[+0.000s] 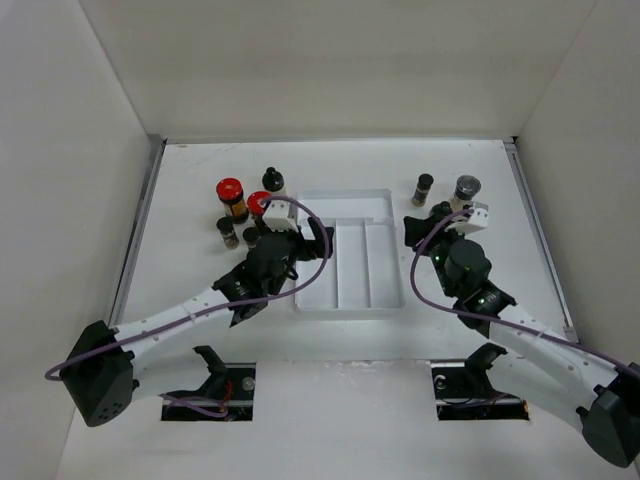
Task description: Organize the condiment bottles
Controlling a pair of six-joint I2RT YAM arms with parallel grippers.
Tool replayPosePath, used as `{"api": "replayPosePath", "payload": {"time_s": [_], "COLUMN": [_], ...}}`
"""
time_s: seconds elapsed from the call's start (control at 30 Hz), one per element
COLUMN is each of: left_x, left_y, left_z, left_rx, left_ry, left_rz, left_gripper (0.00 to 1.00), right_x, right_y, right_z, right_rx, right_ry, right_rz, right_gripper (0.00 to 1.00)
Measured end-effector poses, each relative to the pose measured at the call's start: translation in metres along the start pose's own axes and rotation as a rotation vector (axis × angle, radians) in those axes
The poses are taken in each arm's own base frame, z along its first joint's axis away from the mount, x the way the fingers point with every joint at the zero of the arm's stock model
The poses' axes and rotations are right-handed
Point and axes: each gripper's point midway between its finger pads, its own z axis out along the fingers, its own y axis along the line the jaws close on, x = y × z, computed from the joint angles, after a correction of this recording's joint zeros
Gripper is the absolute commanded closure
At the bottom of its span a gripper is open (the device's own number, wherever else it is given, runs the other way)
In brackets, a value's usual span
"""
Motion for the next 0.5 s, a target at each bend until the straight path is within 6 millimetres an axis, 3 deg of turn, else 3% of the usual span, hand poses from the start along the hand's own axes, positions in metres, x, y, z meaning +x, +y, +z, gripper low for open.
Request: {"api": "replayPosePath", "payload": {"time_s": [0.13, 0.23, 0.5], "left_x": [-0.003, -0.005, 0.0], "left_y": [0.001, 0.003, 0.009], "left_z": [-0.007, -0.011, -0.014], "left_rx": [0.017, 0.032, 0.041], "left_ry": [-0.03, -0.058, -0.092], "left_rz": [-0.007, -0.013, 0.002], "left_gripper": [0.0, 0.0, 0.0], "right_x": [-0.001, -0.002, -0.006], "right_y": [-0.002, -0.003, -0.01], "right_z": [-0.001, 0.0, 0.0], "right_rx": [0.016, 0.031, 0.094], "right_ry": [0.011, 0.026, 0.042], "right_rz": [-0.02, -0.039, -0.074], "right_gripper": [0.73, 0.82, 0.85]}}
